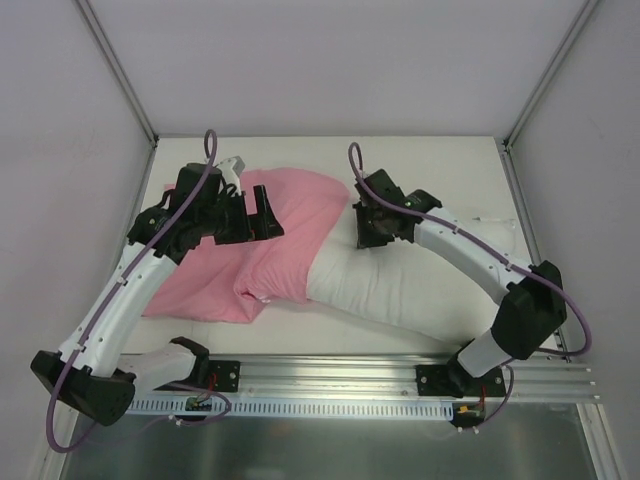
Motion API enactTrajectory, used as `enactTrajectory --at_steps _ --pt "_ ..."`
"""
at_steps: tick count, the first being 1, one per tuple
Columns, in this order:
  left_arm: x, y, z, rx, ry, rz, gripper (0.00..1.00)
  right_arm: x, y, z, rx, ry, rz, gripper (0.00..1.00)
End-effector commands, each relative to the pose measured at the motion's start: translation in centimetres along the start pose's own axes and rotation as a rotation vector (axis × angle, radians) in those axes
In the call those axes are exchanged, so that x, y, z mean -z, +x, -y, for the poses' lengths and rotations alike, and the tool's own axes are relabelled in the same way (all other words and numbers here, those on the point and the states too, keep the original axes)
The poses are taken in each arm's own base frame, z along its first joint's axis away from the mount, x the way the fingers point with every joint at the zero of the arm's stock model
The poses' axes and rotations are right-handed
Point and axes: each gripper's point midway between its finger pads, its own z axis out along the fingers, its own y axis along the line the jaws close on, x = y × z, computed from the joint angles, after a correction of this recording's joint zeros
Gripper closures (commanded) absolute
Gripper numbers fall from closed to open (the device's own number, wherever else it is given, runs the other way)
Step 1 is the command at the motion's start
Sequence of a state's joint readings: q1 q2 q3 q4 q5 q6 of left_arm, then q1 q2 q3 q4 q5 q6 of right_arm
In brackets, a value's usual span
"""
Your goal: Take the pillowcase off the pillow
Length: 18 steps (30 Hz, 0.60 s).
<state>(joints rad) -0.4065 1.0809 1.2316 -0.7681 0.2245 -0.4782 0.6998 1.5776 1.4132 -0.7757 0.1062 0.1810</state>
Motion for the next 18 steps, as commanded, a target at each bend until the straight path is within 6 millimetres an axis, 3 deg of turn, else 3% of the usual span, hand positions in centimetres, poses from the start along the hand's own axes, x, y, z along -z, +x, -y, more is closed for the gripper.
enactTrajectory --at_steps 1,2,3,4,6,9,11,12,13,14,18 --pt "0.1 -2.0 1.7 -0.046 0.03 0.013 0.05 -0.4 2.5 -1.3 -0.059 -0.121 0.013 0.99" --pt "-0.2 -2.0 2.4 -0.07 0.038 0.001 0.06 -0.1 2.4 -2.1 -0.073 -0.18 0.052 0.99" --pt "-0.4 -2.1 2.8 -0.083 0.038 -0.006 0.06 1.5 2.5 -2.0 -0.09 -0.209 0.104 0.99" --pt "-1.1 -2.9 3.2 -0.104 0.021 -0.005 0.06 0.9 4.3 -1.2 -0.114 -0.197 0.082 0.99" --pt "-3.1 -2.2 4.4 -0.144 0.009 -0.065 0.07 2.1 4.8 -0.7 -0.139 -0.215 0.125 0.99" --pt "-4.8 -3.4 7.3 -0.207 -0.004 -0.067 0.07 2.3 6.3 0.7 -0.171 -0.187 0.152 0.99" --pt "-6.1 -4.2 7.6 -0.213 -0.057 -0.056 0.09 1.8 7.6 1.3 -0.182 -0.172 0.134 0.99" --pt "-7.9 -3.4 7.7 -0.224 -0.082 -0.104 0.09 1.8 7.8 1.4 -0.188 -0.171 0.131 0.99" --pt "-8.0 -4.7 8.6 -0.239 -0.09 -0.068 0.09 1.9 8.1 1.5 -0.19 -0.173 0.13 0.99" --pt "-8.7 -5.4 8.3 -0.253 -0.154 -0.04 0.08 1.7 8.6 1.6 -0.192 -0.171 0.118 0.99" --pt "-12.1 -5.7 9.1 -0.314 -0.254 -0.065 0.05 1.8 9.3 1.6 -0.188 -0.171 0.115 0.99"
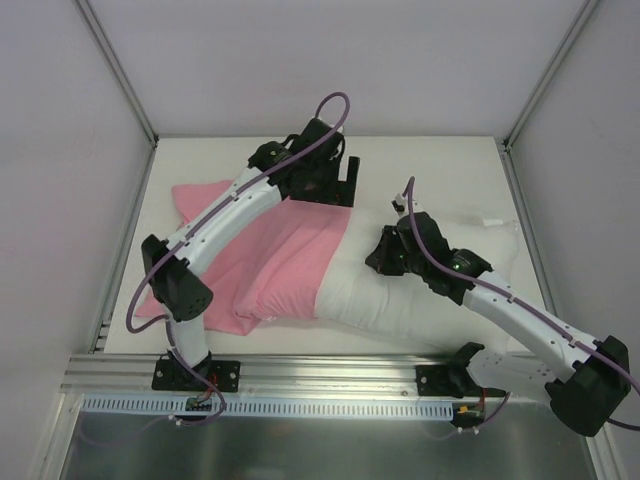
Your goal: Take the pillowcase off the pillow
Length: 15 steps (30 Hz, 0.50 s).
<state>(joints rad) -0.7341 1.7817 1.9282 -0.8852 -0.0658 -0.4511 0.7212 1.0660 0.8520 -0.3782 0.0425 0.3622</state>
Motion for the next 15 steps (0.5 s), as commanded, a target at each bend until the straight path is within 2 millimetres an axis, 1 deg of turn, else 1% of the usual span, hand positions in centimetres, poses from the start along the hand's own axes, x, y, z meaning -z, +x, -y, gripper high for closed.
enactTrajectory --at_steps 1,2,3,4,5,6,7,9,10,12,13,14,15 --pt "-1.5 -0.5 -0.8 -0.073 -0.158 -0.012 0.05 0.4 4.2 2.5 -0.006 0.091 -0.13 0.99" --pt "-2.2 -0.4 -0.7 -0.081 -0.173 -0.024 0.05 0.6 4.2 2.7 -0.007 0.1 -0.127 0.99" --pt "-3.5 0.2 -0.9 -0.089 -0.201 -0.05 0.07 0.6 4.3 2.9 -0.006 0.106 -0.124 0.99" --pt "-3.9 0.5 -0.9 -0.097 -0.208 -0.067 0.07 0.7 4.1 3.0 -0.007 0.108 -0.119 0.99" --pt "-4.4 0.9 -1.1 -0.101 -0.217 -0.083 0.1 0.9 4.2 3.3 -0.005 0.125 -0.115 0.99" --pt "-5.2 1.5 -1.4 -0.107 -0.233 -0.107 0.14 1.1 4.2 3.6 -0.003 0.137 -0.113 0.99" --pt "-5.3 1.8 -1.8 -0.113 -0.253 -0.115 0.29 1.2 4.0 4.2 -0.004 0.167 -0.099 0.99" --pt "-5.4 2.3 -2.6 -0.122 -0.287 -0.135 0.55 1.5 4.2 5.0 -0.004 0.21 -0.102 0.99" --pt "-5.3 2.3 -3.1 -0.12 -0.304 -0.134 0.74 1.6 4.4 5.4 -0.007 0.227 -0.101 0.99" --pt "-4.5 2.2 -4.6 -0.086 -0.319 -0.139 0.91 1.8 4.3 6.5 -0.02 0.275 -0.081 0.99" --pt "-4.2 2.1 -5.1 -0.063 -0.318 -0.141 1.0 2.0 4.7 7.3 -0.034 0.304 -0.081 0.99" --pt "-3.9 2.1 -6.0 -0.046 -0.327 -0.143 1.0 2.0 4.8 7.7 -0.043 0.316 -0.077 0.99" --pt "-3.1 2.0 -7.7 -0.014 -0.347 -0.142 1.0 2.3 4.6 8.1 -0.064 0.32 -0.06 0.99"
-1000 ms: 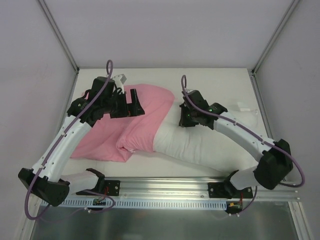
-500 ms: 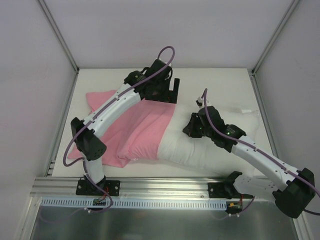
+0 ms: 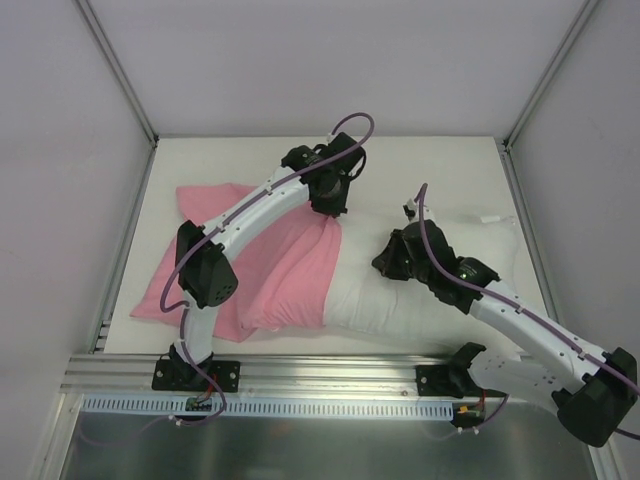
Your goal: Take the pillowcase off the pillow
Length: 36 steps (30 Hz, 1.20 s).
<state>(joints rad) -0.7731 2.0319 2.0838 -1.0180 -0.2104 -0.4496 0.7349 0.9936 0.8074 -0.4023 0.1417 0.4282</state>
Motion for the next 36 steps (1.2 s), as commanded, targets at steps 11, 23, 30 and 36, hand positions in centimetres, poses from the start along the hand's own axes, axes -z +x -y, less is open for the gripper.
enactTrajectory --at_steps 11,23,30,36 --pt "6.5 1.3 -17.8 0.289 -0.18 0.048 1.0 3.5 4.6 12.7 -0.127 0.39 -0.076 0.99" --pt "6.5 3.0 -18.8 0.341 -0.135 0.037 1.0 7.5 1.7 13.0 -0.132 0.415 0.038 0.99" --pt "5.9 4.5 -22.2 0.422 -0.179 0.009 1.0 13.2 -2.0 13.7 -0.148 0.478 0.194 0.99" --pt "6.9 4.5 -23.8 0.458 -0.178 0.042 1.0 17.5 -4.6 12.9 -0.15 0.471 0.307 0.99"
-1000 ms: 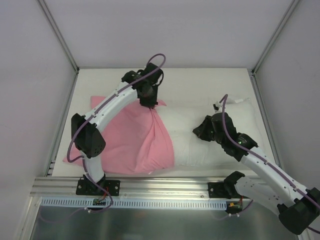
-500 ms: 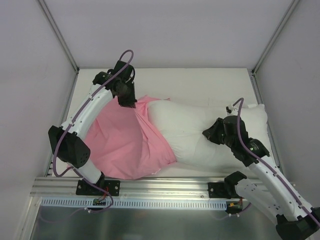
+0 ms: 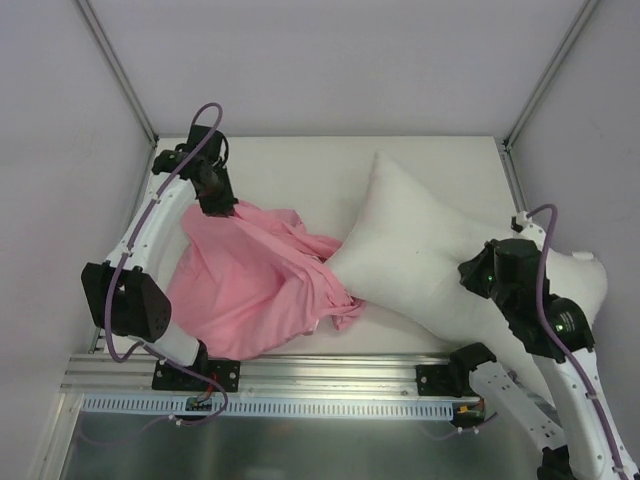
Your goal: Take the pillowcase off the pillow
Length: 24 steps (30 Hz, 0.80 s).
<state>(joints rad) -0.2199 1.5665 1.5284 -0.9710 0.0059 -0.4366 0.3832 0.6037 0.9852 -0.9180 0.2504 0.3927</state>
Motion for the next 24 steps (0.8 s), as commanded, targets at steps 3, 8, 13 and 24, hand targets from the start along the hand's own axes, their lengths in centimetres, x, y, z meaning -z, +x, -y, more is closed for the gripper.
enactTrajectory --at_steps 3,8,13,24 --pt "2.2 -2.4 -2.8 0.001 -0.072 0.13 1.0 4.7 -3.4 3.0 0.034 0.118 0.127 0.99" --pt "2.5 -2.9 -2.9 0.012 -0.08 0.146 1.0 5.1 -5.5 1.7 0.043 0.098 0.16 0.99" --pt "4.9 -5.5 -3.9 0.078 -0.068 0.228 1.0 4.2 -8.8 -1.0 0.058 0.072 0.201 0.99" --pt "15.2 -13.4 -7.8 0.21 -0.075 0.504 1.0 0.1 -17.4 -7.5 0.058 0.047 0.275 0.99"
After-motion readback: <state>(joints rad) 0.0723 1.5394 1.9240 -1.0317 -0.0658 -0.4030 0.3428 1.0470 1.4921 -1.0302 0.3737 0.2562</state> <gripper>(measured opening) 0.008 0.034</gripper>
